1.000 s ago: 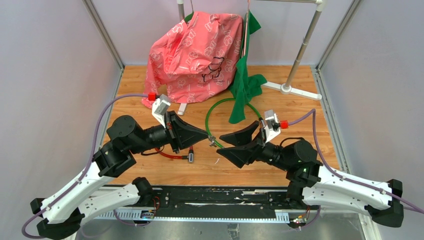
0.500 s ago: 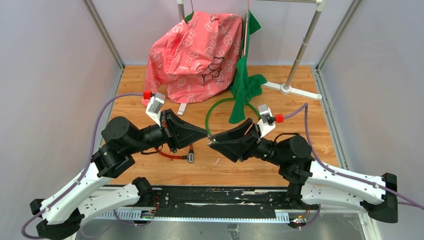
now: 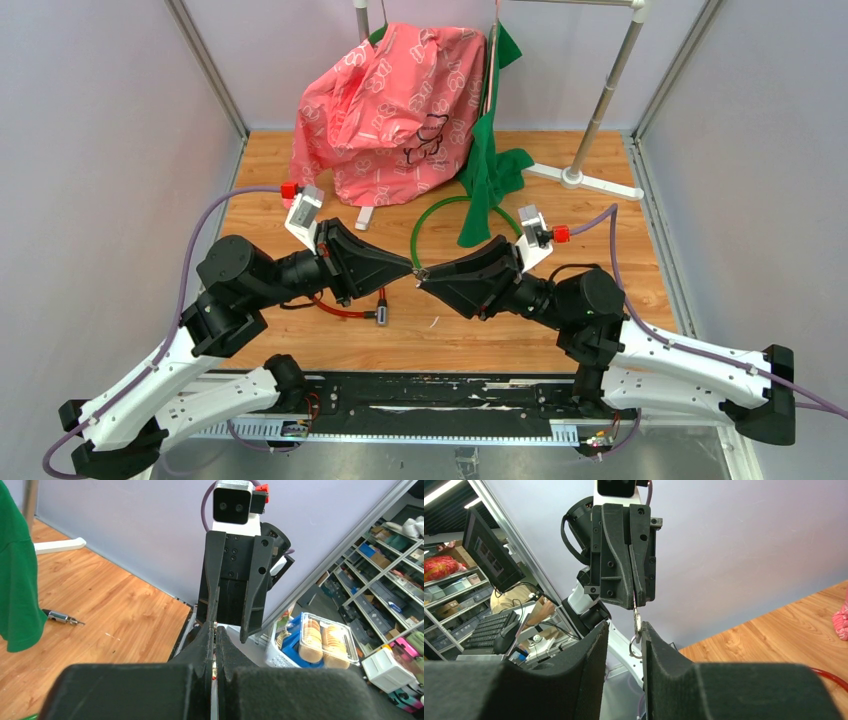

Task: Unlock with the key

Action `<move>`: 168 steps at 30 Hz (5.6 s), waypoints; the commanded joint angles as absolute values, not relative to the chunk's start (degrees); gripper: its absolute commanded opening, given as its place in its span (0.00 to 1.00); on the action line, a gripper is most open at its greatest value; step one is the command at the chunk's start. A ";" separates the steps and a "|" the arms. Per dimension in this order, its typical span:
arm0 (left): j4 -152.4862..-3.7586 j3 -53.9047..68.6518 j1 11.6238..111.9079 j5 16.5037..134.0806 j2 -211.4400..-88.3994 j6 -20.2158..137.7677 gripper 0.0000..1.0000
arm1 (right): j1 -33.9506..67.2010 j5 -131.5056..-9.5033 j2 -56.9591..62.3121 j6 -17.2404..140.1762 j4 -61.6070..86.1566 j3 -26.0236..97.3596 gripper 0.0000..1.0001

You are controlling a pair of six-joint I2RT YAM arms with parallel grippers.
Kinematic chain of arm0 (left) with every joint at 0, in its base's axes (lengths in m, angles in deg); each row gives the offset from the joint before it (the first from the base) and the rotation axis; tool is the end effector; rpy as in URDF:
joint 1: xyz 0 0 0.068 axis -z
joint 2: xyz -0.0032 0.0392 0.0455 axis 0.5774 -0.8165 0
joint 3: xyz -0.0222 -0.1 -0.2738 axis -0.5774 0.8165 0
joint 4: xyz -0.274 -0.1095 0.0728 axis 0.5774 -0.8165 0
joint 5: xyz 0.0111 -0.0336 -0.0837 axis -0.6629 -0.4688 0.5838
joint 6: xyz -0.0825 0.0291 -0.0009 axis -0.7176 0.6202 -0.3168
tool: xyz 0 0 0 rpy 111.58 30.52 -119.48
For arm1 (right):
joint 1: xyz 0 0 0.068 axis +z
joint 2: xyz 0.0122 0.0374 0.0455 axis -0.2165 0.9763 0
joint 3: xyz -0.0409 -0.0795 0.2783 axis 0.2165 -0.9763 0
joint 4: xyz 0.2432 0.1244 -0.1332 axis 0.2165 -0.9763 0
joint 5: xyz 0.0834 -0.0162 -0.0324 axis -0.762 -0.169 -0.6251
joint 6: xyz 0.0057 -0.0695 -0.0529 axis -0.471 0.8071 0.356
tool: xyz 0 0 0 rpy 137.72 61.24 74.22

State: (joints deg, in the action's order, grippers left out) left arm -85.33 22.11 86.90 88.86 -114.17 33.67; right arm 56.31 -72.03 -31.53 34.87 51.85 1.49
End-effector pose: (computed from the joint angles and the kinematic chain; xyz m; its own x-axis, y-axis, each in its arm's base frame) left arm 0.1024 -0.1758 0.4725 -0.4602 -0.3123 -0.8311 0.8456 0.1311 -0.5175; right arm 0.0772 0.2334 0.4365 -0.3665 0.5586 -0.7441 -0.9184 -0.0893 0.3853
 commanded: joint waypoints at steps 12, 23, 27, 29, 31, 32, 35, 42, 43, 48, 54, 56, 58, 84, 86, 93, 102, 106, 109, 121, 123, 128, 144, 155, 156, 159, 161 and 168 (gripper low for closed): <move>-83.76 21.59 87.42 88.75 -114.00 33.62 0.00 | 55.70 -72.98 -30.42 34.80 53.38 5.24 0.19; -83.39 22.04 87.45 88.40 -113.84 33.45 0.00 | 55.70 -74.54 -29.89 34.35 51.15 5.55 0.10; -83.25 22.28 87.46 88.23 -113.88 33.44 0.00 | 55.70 -75.26 -29.59 34.51 49.84 5.97 0.09; -83.21 22.45 87.46 88.17 -113.80 33.44 0.00 | 55.72 -75.57 -29.41 34.69 49.08 6.17 0.08; -83.13 22.46 87.45 88.05 -113.83 33.52 0.00 | 55.70 -75.74 -29.32 34.75 48.52 6.37 0.05; -83.20 22.50 87.46 88.08 -113.79 33.53 0.00 | 55.70 -75.85 -29.28 34.79 48.29 6.39 0.04; -83.28 22.66 87.37 88.06 -113.74 33.53 0.00 | 55.70 -76.64 -29.20 35.04 46.88 6.85 0.00; -84.46 22.85 87.42 87.49 -113.36 34.04 0.00 | 55.70 -77.78 -28.94 37.27 37.65 9.40 0.00; -85.28 22.79 87.35 87.21 -113.24 34.23 0.00 | 55.69 -77.43 -29.10 37.35 36.99 9.38 0.00; -92.95 23.75 87.40 83.71 -111.37 36.22 0.11 | 55.67 -71.80 -32.16 38.39 30.34 7.65 0.00; -102.61 26.07 87.41 77.51 -107.60 39.47 0.74 | 55.70 -63.11 -36.38 40.76 23.18 5.25 0.00; -106.57 26.19 87.42 74.21 -106.95 40.88 0.80 | 55.23 -60.05 -37.28 41.46 21.72 4.67 0.00; -110.84 26.11 87.42 70.49 -106.86 42.38 0.83 | 54.01 -59.77 -37.80 41.50 20.81 4.21 0.00; -126.96 28.29 83.42 49.48 -140.45 37.63 0.81 | 46.39 -51.62 -45.30 41.82 -0.07 3.04 0.00; -125.43 29.52 82.58 50.23 -142.83 35.83 0.79 | 46.39 -51.23 -46.15 41.97 -0.88 2.86 0.00; -118.94 33.24 81.16 54.14 -149.32 27.11 0.66 | 46.39 -50.10 -48.04 42.74 -3.42 2.66 0.00; -110.78 37.76 81.23 59.98 -153.82 17.63 0.64 | 46.39 -49.03 -50.26 43.96 -5.56 2.40 0.00; -108.07 37.62 82.35 61.13 -154.98 14.79 0.67 | 46.39 -48.72 -51.11 43.94 -6.15 2.25 0.00; -106.13 36.46 83.89 61.75 -157.04 13.27 0.69 | 46.39 -48.47 -51.89 44.18 -6.92 2.18 0.00; -102.33 29.80 86.57 61.57 -159.33 15.17 0.71 | 46.39 -46.46 -56.23 43.52 -11.08 2.60 0.00; -103.49 28.78 86.57 61.02 -157.99 18.34 0.71 | 46.39 -46.20 -56.90 43.46 -11.56 2.49 0.00; -112.55 25.04 86.59 53.55 -153.50 34.66 0.71 | 46.39 -45.96 -57.73 43.49 -13.10 3.24 0.00; -114.88 25.04 86.21 55.24 -162.32 51.44 0.62 | 46.39 -45.56 -59.44 42.45 -15.67 4.28 0.00; -111.20 23.62 86.07 58.34 -172.11 51.87 0.38 | 46.39 -45.02 -60.30 42.10 -16.56 4.39 0.00; -110.97 23.34 86.07 59.03 -172.85 51.71 0.34 | 46.39 -45.01 -60.38 42.09 -16.71 4.49 0.00; -110.10 23.54 86.07 61.32 -172.84 50.28 0.22 | 46.39 -44.65 -60.68 42.16 -17.46 4.65 0.00; -108.94 24.66 86.43 62.88 -171.99 48.46 0.19 | 46.34 -44.38 -61.03 42.04 -17.91 4.57 0.00; -104.39 30.68 90.89 64.05 -168.12 38.06 0.16 | 46.38 -43.53 -60.60 41.76 -19.98 4.85 0.00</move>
State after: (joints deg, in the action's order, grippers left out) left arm -107.82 26.48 86.97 59.17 -168.55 46.32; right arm 46.98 -45.04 -60.45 42.33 -17.92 3.19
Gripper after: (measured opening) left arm 0.243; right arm 0.010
